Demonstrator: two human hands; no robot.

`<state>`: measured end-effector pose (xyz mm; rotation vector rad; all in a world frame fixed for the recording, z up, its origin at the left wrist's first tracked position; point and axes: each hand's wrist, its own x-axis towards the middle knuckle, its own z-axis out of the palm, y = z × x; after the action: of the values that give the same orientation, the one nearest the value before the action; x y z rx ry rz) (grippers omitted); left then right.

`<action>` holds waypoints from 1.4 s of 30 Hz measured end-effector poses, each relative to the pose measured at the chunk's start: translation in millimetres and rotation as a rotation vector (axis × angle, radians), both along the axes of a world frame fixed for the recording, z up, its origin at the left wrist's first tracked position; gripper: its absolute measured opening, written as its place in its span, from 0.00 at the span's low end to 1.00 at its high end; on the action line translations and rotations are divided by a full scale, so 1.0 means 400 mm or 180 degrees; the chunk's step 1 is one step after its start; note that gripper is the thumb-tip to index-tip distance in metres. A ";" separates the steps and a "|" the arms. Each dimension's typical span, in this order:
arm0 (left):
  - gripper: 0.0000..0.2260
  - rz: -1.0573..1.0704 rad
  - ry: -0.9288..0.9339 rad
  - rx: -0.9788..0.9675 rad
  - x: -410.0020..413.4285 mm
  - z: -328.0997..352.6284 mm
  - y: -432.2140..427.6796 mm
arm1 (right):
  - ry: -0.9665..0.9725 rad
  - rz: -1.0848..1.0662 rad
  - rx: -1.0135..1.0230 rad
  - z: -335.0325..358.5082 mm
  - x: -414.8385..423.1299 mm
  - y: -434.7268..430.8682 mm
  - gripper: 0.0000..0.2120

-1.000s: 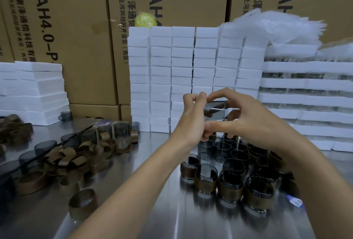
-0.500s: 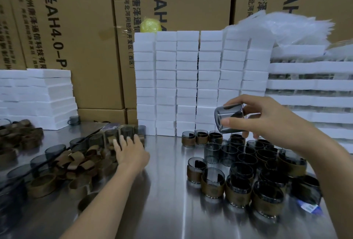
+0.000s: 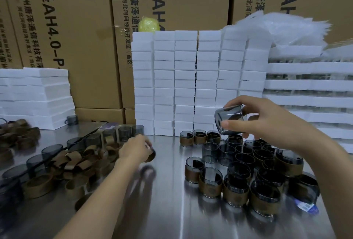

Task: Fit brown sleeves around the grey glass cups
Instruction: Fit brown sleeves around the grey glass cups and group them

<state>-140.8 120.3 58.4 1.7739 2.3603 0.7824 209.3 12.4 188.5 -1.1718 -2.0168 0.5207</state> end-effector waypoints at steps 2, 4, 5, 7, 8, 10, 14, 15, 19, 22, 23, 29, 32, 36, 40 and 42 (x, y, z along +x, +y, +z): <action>0.05 -0.0558 -0.0778 0.0056 0.033 0.050 -0.008 | 0.0068 -0.0080 0.0030 -0.007 0.003 0.013 0.18; 0.06 -0.1129 -0.1483 0.0032 0.076 0.104 -0.030 | 0.0081 -0.0153 0.0082 -0.014 0.005 0.022 0.15; 0.07 -0.1419 -0.1814 0.0026 0.099 0.130 -0.045 | 0.0082 -0.0184 0.0118 -0.017 0.006 0.024 0.14; 0.08 -0.1971 -0.2334 0.0059 0.140 0.174 -0.077 | 0.0057 -0.0183 0.0227 -0.018 0.004 0.023 0.14; 0.09 -0.2207 -0.2508 0.0057 0.157 0.191 -0.092 | 0.0033 -0.0169 0.0296 -0.018 0.001 0.022 0.14; 0.09 -0.2563 -0.2782 0.0024 0.185 0.218 -0.118 | 0.0048 -0.0160 0.0459 -0.019 -0.003 0.025 0.13; 0.10 -0.2787 -0.2580 0.0271 0.221 0.248 -0.158 | 0.0130 -0.0249 0.0705 -0.019 -0.009 0.030 0.14; 0.10 -0.2773 -0.2442 0.0372 0.228 0.253 -0.166 | 0.0083 -0.0246 0.0756 -0.019 -0.009 0.029 0.16; 0.20 -0.2649 -0.2268 0.0634 0.241 0.265 -0.182 | -0.0226 -0.0108 0.0767 -0.015 -0.012 0.019 0.32; 0.25 -0.2698 -0.2364 0.0667 0.248 0.265 -0.185 | -0.0401 0.0001 0.0775 -0.022 -0.025 0.024 0.39; 0.26 -0.2736 -0.2401 0.0671 0.251 0.266 -0.187 | -0.0420 0.0029 0.0820 -0.027 -0.032 0.027 0.40; 0.27 -0.2848 -0.2637 0.0783 0.268 0.265 -0.194 | -0.0366 -0.0209 0.1368 -0.049 -0.062 0.037 0.35; 0.24 -0.2714 -0.2787 0.0812 0.275 0.264 -0.194 | -0.0229 -0.0381 0.1613 -0.048 -0.068 0.034 0.34; 0.19 -0.2800 -0.2960 0.0782 0.282 0.256 -0.199 | 0.0219 -0.0375 0.1720 -0.044 -0.071 0.024 0.32; 0.22 -0.2591 -0.2953 0.1074 0.301 0.270 -0.217 | 0.0671 -0.0219 0.1623 -0.047 -0.087 0.012 0.31; 0.25 -0.2480 -0.2981 0.1186 0.310 0.275 -0.223 | 0.0787 -0.0107 0.1623 -0.052 -0.105 0.009 0.28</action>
<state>-16.8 31.1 168.3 1.6538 0.8899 1.4863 167.4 15.9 167.6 -0.7849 -1.7684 0.1097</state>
